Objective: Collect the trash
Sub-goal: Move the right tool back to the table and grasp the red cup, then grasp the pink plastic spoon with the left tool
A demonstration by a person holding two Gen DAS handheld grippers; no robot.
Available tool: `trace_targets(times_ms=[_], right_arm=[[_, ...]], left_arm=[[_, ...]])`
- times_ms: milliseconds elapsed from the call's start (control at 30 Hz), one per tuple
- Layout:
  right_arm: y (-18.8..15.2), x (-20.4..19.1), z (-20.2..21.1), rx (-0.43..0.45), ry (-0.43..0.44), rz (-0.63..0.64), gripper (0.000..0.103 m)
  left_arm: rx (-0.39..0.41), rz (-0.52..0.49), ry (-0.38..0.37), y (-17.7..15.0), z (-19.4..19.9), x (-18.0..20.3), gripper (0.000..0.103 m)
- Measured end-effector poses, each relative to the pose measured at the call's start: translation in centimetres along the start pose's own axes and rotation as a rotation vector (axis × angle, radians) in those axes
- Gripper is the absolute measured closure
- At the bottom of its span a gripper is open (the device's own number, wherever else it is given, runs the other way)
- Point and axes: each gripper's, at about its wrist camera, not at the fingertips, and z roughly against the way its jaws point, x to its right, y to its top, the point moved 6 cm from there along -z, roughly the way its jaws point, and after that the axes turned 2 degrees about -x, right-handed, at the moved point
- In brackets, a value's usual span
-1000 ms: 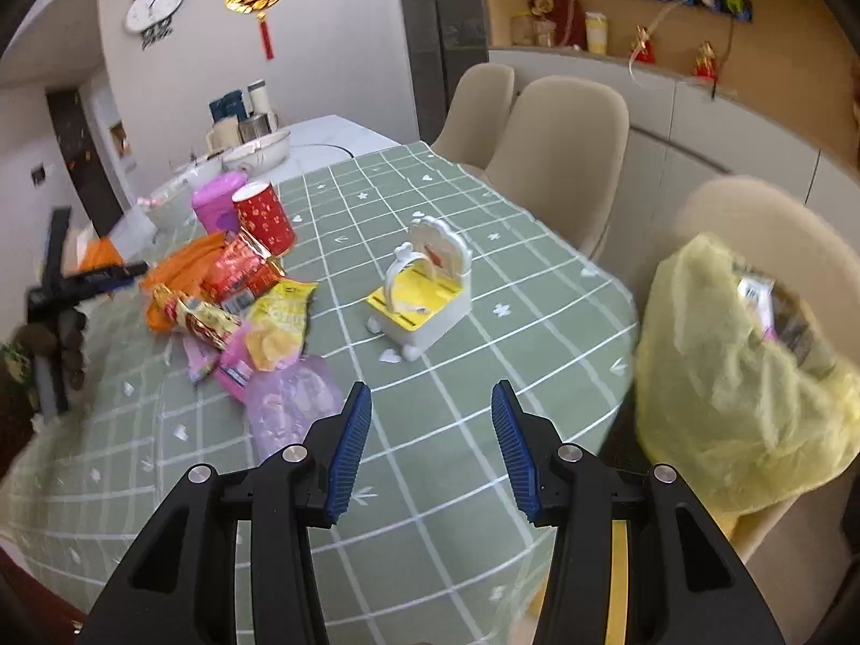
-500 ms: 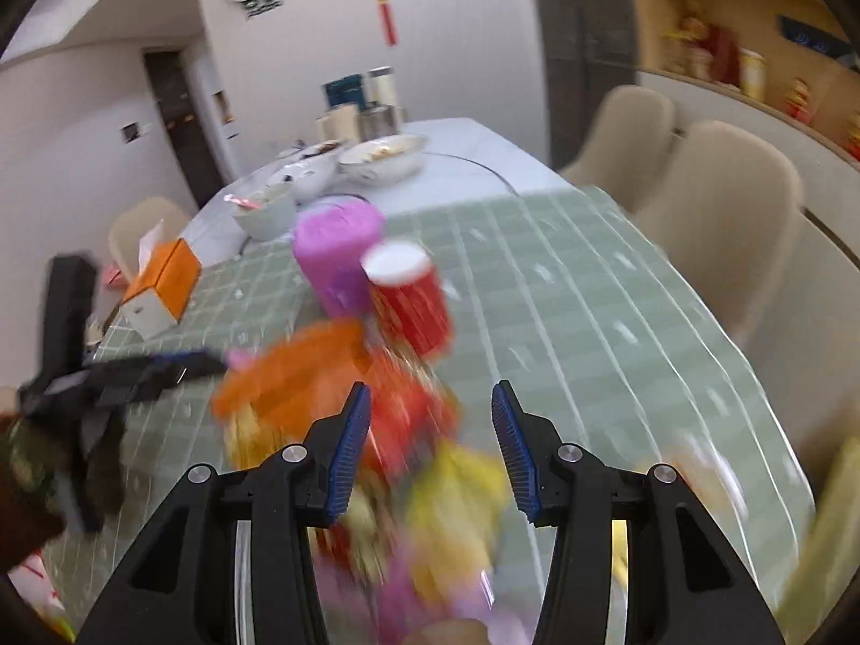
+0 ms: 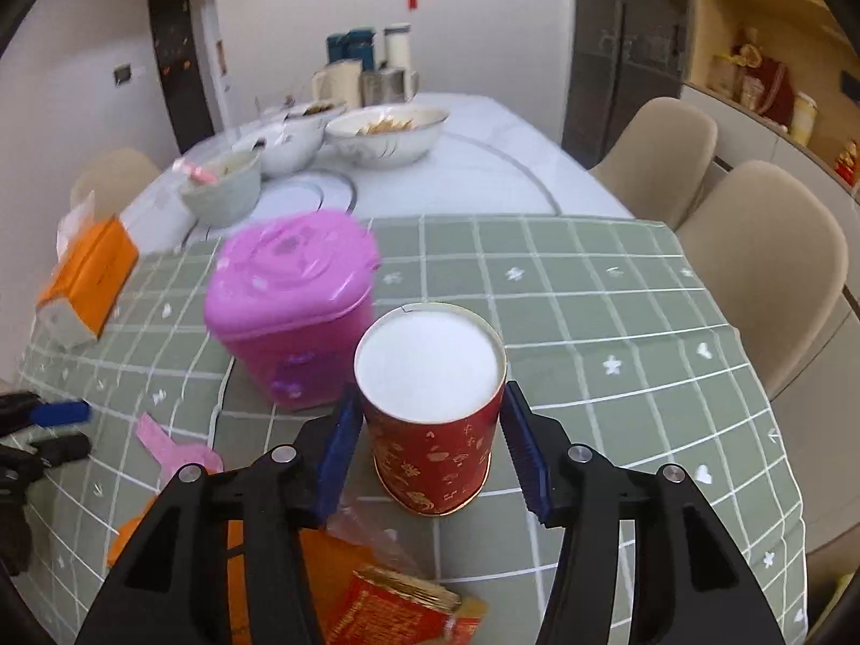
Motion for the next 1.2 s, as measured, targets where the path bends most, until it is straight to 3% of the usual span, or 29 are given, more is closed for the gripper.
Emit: trace_targets(times_ms=[133,333,533,700,967,1200], right_arm=[[-0.4,2.0,4.3,0.038,-0.021,-0.051,0.054],[-4.2,4.0,9.8,0.041,-0.081,-0.078,0.054],[-9.7,6.0,14.8,0.039,-0.136,-0.16,0.054],[-14.1,6.5,16.8,0.011,-0.141,-0.243,0.054],[-16.9,5.7,18.9,0.012,-0.167,-0.269,0.054],[-18.4,4.9,20.0,0.001,-0.198,-0.247,0.054]], left_arm=[[-0.006,-0.058,-0.005,1.3,-2.1,0.7,0.055],[-0.069,-0.093,-0.037,2.0,-5.2,1.7,0.055],[-0.135,-0.074,-0.138,-0.6,-3.6,3.3,0.055],[-0.195,-0.185,-0.229,-3.9,-1.7,6.4,0.055],[-0.094,-0.121,-0.025,-1.1,-3.2,5.3,0.055],[-0.108,-0.223,0.049,-0.6,-6.1,7.4,0.055]])
